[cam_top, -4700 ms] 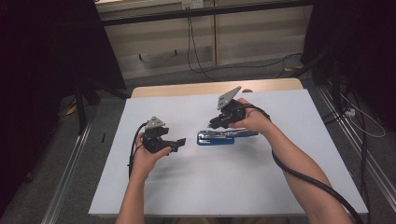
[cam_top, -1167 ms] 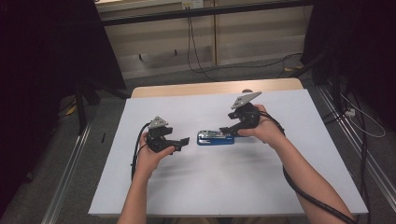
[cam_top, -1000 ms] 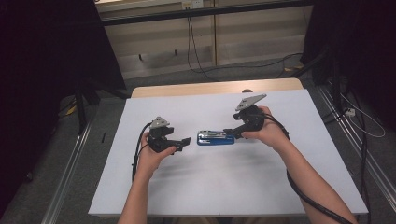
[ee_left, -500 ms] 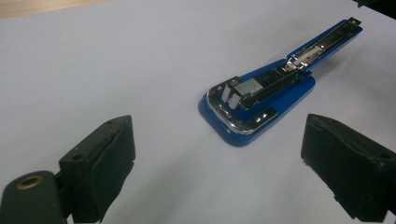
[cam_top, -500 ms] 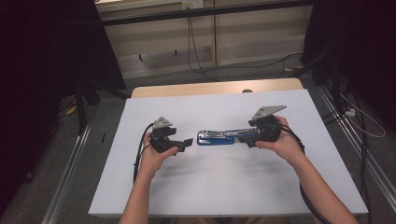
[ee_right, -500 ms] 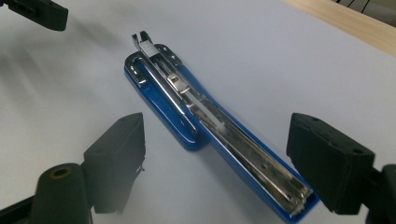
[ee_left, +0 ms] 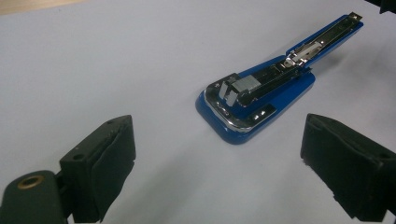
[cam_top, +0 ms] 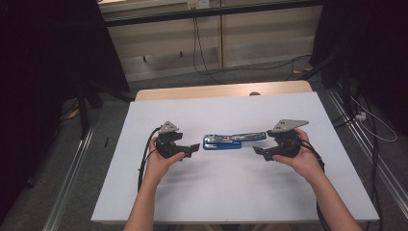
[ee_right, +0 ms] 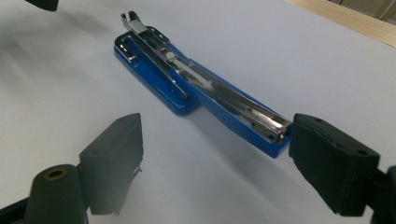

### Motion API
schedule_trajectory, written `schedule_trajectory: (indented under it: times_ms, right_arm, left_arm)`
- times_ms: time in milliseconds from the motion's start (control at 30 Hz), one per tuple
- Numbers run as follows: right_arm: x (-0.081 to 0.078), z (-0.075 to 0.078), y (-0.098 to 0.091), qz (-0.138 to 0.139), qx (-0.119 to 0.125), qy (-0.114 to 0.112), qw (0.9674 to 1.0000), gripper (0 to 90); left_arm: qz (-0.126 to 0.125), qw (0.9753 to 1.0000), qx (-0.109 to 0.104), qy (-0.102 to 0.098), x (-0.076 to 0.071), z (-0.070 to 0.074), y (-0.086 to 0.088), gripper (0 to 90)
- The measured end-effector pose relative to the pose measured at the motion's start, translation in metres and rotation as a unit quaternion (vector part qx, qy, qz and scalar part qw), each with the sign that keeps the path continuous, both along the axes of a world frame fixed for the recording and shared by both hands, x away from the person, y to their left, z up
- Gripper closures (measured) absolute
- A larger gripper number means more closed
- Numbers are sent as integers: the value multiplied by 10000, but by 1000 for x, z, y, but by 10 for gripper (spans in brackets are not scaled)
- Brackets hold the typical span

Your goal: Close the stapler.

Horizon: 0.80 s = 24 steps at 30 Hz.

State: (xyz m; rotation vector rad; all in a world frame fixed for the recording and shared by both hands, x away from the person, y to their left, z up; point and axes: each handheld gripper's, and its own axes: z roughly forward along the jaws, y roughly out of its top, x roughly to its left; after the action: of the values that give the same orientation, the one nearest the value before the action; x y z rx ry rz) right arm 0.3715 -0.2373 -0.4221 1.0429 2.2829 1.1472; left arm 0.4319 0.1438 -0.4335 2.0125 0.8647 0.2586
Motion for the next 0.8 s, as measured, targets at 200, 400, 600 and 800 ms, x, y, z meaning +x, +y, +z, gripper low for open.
schedule_trajectory:
  times_ms: [200, 400, 600, 800]
  right_arm:
    - [-5, -3, -10, -123, 20, 41, 9999, 171]
    - [-7, -8, -15, -225, -35, 66, 9997, 168]
    - [-4, -14, -15, -283, -105, 120, 9995, 174]
    - [-1, -17, -15, -311, -129, 89, 9994, 174]
  left_arm:
    - [23, 10000, -74, 16, 0, -1, -3, 291]
    - [-70, 9998, -190, -91, -2, -3, -10, 569]
    - [-244, 9995, -65, -180, 0, -10, -18, 804]
    - [-281, 9995, -114, -72, 3, -18, -27, 893]
